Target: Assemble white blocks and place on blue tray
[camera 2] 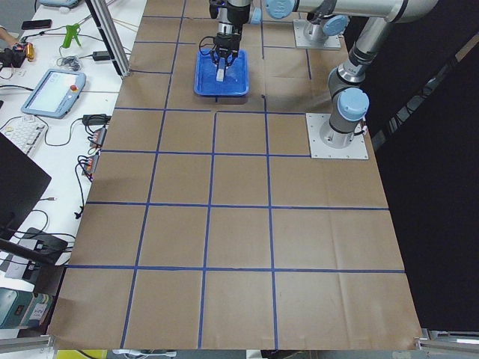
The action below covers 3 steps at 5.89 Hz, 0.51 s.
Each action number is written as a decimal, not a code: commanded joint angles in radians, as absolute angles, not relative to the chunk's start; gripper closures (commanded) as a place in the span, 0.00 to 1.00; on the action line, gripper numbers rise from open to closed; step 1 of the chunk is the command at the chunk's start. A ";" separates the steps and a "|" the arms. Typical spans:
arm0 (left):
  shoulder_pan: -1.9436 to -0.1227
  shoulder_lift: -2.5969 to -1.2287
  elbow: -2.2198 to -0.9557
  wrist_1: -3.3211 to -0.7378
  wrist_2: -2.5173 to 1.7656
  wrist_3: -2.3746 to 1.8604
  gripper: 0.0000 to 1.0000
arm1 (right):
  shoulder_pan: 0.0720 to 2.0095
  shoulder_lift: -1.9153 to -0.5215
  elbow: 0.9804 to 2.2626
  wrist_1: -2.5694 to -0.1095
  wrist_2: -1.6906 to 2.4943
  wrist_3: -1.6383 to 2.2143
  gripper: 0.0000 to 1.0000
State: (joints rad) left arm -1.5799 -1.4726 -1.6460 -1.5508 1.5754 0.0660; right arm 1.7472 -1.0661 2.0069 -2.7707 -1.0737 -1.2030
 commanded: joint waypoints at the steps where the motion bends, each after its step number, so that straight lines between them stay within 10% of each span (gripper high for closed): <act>1: -1.580 -1.473 -1.646 -1.551 1.574 0.066 0.01 | 1.747 -1.065 2.006 -2.773 -1.074 -1.200 0.63; 3: -1.580 -1.473 -1.646 -1.551 1.574 0.066 0.01 | 1.747 -1.065 2.006 -2.775 -1.074 -1.190 0.36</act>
